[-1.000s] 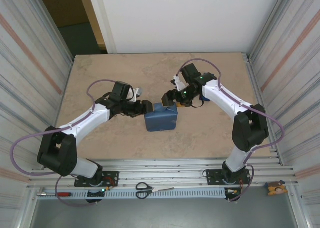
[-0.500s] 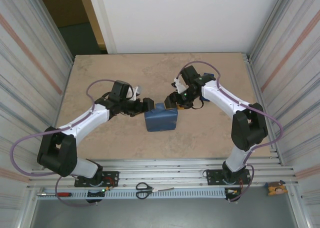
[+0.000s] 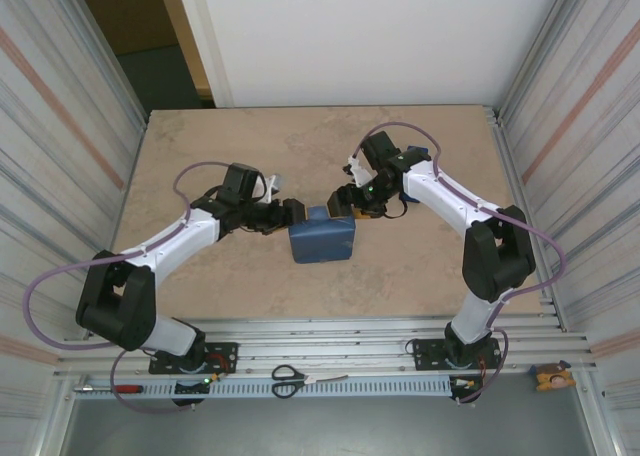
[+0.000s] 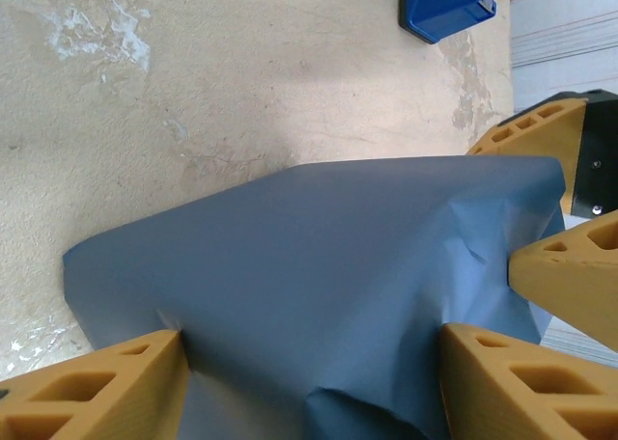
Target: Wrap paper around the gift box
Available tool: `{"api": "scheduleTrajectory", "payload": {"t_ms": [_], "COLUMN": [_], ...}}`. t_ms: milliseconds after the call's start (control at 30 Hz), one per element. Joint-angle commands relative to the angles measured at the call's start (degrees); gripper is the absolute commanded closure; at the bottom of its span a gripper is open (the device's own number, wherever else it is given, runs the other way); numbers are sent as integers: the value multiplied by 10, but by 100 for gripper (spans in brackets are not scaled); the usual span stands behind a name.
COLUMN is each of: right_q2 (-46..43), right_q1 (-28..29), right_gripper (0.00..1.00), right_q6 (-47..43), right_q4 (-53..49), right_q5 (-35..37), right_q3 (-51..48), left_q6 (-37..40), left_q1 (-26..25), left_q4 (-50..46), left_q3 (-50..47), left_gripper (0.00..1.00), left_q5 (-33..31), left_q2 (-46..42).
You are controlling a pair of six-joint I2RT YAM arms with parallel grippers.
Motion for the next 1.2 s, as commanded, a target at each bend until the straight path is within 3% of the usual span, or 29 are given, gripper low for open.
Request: {"api": "scheduleTrajectory", "payload": {"t_ms": [0,233,400,533,633,667,933,1000,1067,1100,1167], "right_q2": [-28,-154,-209,-132,-36,-16,64,73,85,90,104], "right_q1": [-3,-55,-189,-313,-363,-369,-370,-370,-370,-369,-370], "right_gripper": [18,2,2,5,4,1,2,20,52,58,60], "right_q6": [-4,14,79,133,148,144,132,142,147,148,146], "right_q4": [11,129,253,264,227,224,223,237,242,242,238], "right_q5": [24,158,108,-64,-127,-118,-63,-65,-75,-77,-96], "right_q3": [31,-33,-149,-147,-99,-91,-42,-42,-37,-35,-25], "left_q6": [39,37,33,32,33,33,31,31,32,32,33], "left_q1": [-1,-5,-6,-8,-8,-9,-11,-11,-11,-11,-11], "left_q4": [-44,-37,-31,-29,-28,-27,-26,-27,-30,-31,-32], "left_q3": [-21,-17,-16,-14,-14,-14,-13,-10,-7,-7,-7], "left_gripper": [33,33,33,33,33,33,33,33,33,34,34], "left_q5": [-4,-6,-5,-2,-1,-2,-2,-1,-1,-1,-2], "left_q2": [7,8,9,11,15,16,20,22,23,22,21]}}
